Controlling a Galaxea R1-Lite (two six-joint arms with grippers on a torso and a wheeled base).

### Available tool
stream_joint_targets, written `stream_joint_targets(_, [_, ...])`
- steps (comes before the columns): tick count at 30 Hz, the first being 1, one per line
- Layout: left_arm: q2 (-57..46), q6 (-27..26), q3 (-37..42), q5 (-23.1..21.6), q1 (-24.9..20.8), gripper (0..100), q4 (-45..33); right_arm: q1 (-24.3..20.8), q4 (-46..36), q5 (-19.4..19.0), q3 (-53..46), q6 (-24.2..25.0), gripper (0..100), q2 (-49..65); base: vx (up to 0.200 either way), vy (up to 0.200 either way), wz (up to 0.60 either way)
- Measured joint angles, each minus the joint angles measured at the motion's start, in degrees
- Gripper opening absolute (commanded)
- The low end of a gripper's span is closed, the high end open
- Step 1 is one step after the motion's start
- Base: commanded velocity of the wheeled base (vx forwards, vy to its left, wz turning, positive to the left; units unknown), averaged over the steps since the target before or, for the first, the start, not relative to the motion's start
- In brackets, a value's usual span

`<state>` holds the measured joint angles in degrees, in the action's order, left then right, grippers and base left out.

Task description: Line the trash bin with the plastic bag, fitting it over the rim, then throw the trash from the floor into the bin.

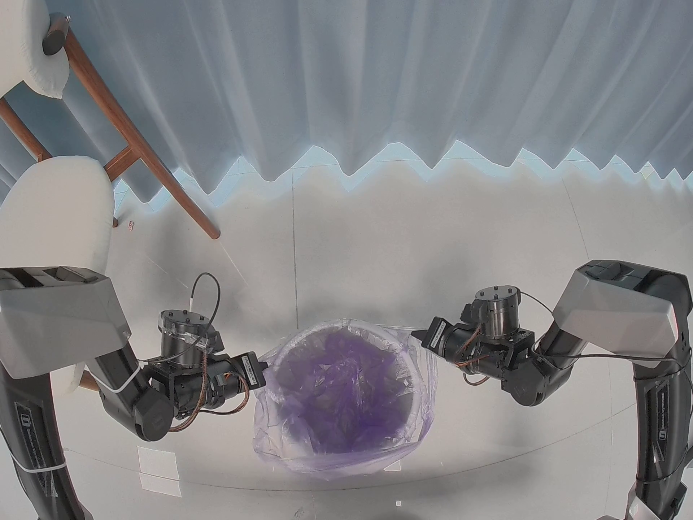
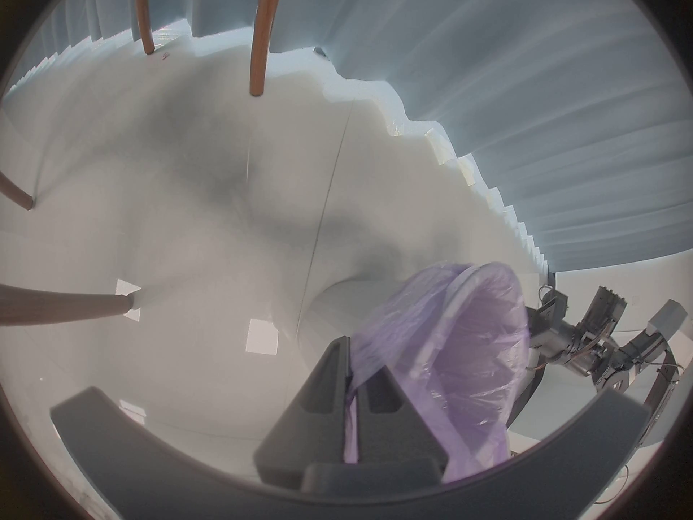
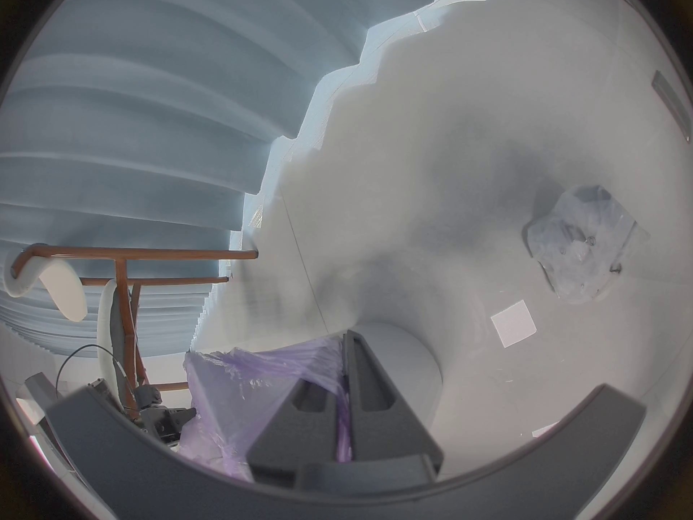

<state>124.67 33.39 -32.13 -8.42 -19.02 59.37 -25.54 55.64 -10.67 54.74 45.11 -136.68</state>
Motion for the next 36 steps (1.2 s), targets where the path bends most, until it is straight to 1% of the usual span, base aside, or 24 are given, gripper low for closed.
stream_joint_targets(5, [-0.28, 0.05, 4.19, 0.27, -0.41, 0, 7.39, -0.17, 4.27, 1.65, -3.63, 0.2, 0, 0.13, 0.0, 0.0, 0.0])
stream_joint_targets(11, [-0.23, 0.99, 8.79, 0.6, -0.49, 0, 11.13, -0.15, 10.08, 2.07, -9.68, 0.62, 0, 0.51, 0.0, 0.0, 0.0])
stream_joint_targets(12, [-0.2, 1.29, 9.7, 0.6, -0.46, 100, 11.68, -0.11, 11.28, 2.07, -10.83, 0.73, 100, 0.55, 0.0, 0.0, 0.0])
stream_joint_targets(15, [0.02, 1.69, 12.21, 0.95, -0.4, 100, 13.1, 0.21, 13.71, 2.38, -13.36, 2.0, 100, 0.74, 0.0, 0.0, 0.0])
stream_joint_targets(17, [0.2, 1.76, 13.2, 0.93, -0.63, 100, 15.43, 0.05, 15.75, 2.35, -14.25, 4.05, 100, 0.99, 0.0, 0.0, 0.0])
stream_joint_targets(22, [0.62, 2.0, 15.47, 0.93, -0.61, 100, 22.22, 0.11, 18.99, 2.4, -16.85, 11.23, 100, 3.58, 0.0, 0.0, 0.0])
stream_joint_targets(27, [0.63, 2.13, 19.85, 0.88, -0.44, 100, 27.67, 0.18, 20.43, 2.27, -21.99, 15.14, 100, 7.5, 0.0, 0.0, 0.0])
stream_joint_targets(32, [-1.07, 2.16, 25.55, 0.9, -0.29, 100, 28.62, 0.16, 24.72, 1.21, -30.89, 18.15, 100, 11.59, 0.0, 0.0, 0.0])
stream_joint_targets(34, [-2.99, 2.4, 27.71, 0.9, -0.16, 100, 28.93, 0.0, 28.22, 0.9, -34.62, 18.83, 100, 13.14, -0.2, 0.0, 0.0])
stream_joint_targets(36, [-5.38, 3.36, 29.2, 0.96, -0.02, 100, 28.99, -0.06, 30.85, 1.41, -37.74, 19.1, 100, 14.41, -0.2, 0.0, 0.0])
